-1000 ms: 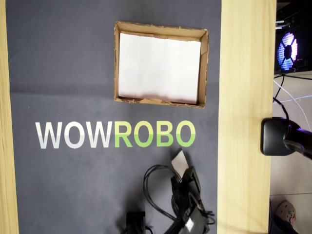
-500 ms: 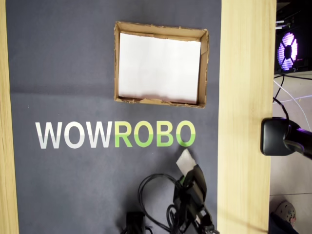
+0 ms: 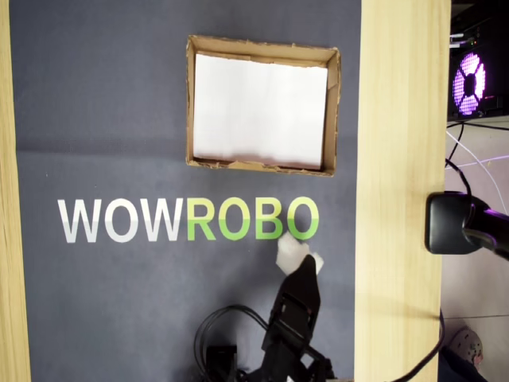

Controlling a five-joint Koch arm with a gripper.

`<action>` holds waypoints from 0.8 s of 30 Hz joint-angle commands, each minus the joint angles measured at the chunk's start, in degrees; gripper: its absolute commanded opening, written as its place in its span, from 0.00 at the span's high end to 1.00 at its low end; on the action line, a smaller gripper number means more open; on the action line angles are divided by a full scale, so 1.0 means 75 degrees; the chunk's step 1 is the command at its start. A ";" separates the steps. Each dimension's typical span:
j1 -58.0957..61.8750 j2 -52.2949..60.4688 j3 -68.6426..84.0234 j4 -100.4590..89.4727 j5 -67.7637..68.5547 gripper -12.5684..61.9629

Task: Put the block into the box.

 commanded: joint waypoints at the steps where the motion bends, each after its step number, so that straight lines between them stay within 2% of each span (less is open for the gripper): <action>1: -0.0141 0.0281 -0.0234 -0.0832 -0.0270 1.00; 11: -0.1770 -0.0246 -0.1184 -0.0949 -0.0270 1.00; 15: -0.1945 -0.1641 -0.3035 -0.0656 -0.0270 1.00; 20: -0.2109 -0.3094 -0.4430 -0.0539 -0.0223 1.00; 24: -0.2273 -0.3668 -0.4535 -0.0551 -0.0211 1.00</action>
